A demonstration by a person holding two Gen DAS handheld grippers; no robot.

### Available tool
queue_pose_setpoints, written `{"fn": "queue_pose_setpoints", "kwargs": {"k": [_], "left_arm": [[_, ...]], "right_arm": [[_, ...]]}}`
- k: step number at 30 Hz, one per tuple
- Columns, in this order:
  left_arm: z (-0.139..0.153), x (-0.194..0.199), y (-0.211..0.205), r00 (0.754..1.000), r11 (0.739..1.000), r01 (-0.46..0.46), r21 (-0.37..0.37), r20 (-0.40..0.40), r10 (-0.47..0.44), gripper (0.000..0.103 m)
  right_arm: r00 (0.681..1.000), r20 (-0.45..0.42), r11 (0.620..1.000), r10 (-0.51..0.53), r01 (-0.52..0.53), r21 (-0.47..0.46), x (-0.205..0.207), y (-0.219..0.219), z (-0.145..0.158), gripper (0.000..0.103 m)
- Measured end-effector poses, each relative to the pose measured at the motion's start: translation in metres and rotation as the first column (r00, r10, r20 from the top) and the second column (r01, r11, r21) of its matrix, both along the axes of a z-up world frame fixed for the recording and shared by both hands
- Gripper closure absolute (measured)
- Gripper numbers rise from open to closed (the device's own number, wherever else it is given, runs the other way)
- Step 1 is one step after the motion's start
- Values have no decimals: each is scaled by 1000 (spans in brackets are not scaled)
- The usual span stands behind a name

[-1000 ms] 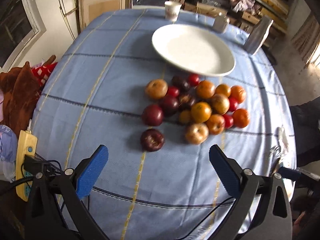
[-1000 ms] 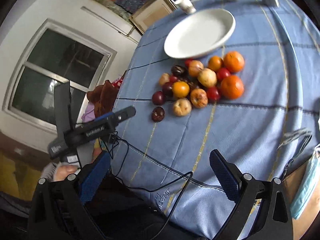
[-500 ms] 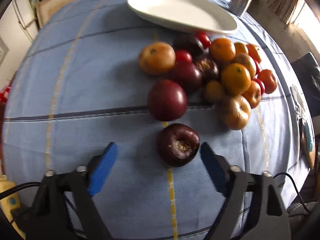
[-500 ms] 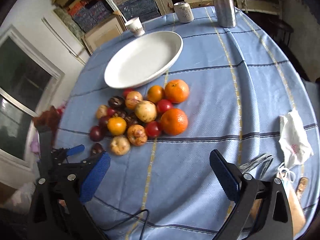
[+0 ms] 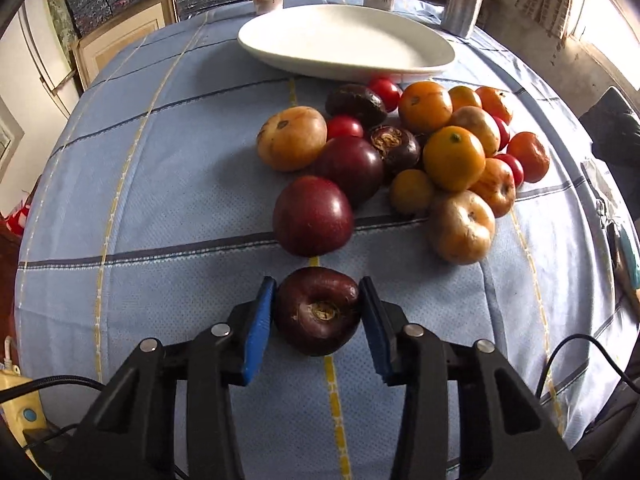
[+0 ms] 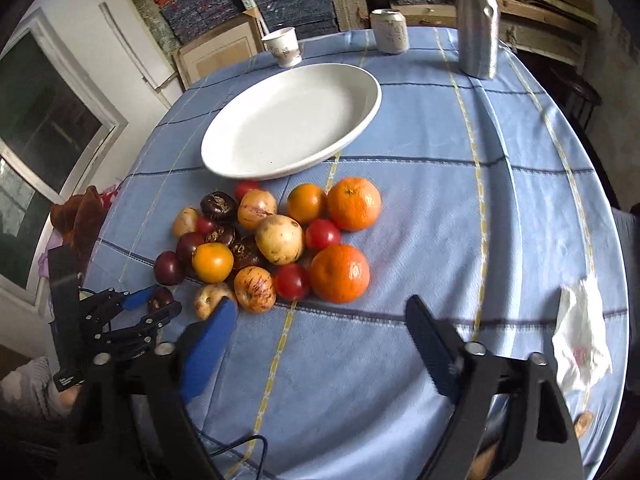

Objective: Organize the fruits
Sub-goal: 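Grasp the dark purple plum with the left tool while the right tool approaches the fruit, then grasp the large mandarin with the right tool while the left tool holds the plum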

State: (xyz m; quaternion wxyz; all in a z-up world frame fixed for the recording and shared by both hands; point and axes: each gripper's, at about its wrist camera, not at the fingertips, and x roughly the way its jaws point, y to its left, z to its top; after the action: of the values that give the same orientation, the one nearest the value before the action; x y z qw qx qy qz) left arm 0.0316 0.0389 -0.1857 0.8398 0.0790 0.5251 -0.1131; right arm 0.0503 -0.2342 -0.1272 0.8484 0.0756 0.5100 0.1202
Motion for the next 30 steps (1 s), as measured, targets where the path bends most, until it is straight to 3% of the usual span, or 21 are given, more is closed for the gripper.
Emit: {"fn": "queue_pose_setpoints", "kwargs": {"k": [3,10,12,20,25,30], "left_arm": [[1,-2,0,1000,1000,-14,15,0,14,62],[13,-6,4,999,999,-32,24,9,32,62],[16,-7,5,999,999,-35,23,10,35,62],[24,-2,10,998,998,-58,-13,13,58,62],[44,14,10,996,996,-75,-52,34,77,62],[87,54,0,991,997,-39,-73,127,48,62]], "right_arm": [[1000,14,998,21,-20,-53,8,0,-13,27],[999,-18,999,33,-33,-23,30,-2,-43,39],[999,-25,999,44,-44,-17,34,1,-49,48],[997,-39,997,64,-61,54,41,1,-58,57],[997,-48,996,54,-50,68,38,-3,-55,58],[997,81,999,13,-16,40,45,-18,-8,58]]}}
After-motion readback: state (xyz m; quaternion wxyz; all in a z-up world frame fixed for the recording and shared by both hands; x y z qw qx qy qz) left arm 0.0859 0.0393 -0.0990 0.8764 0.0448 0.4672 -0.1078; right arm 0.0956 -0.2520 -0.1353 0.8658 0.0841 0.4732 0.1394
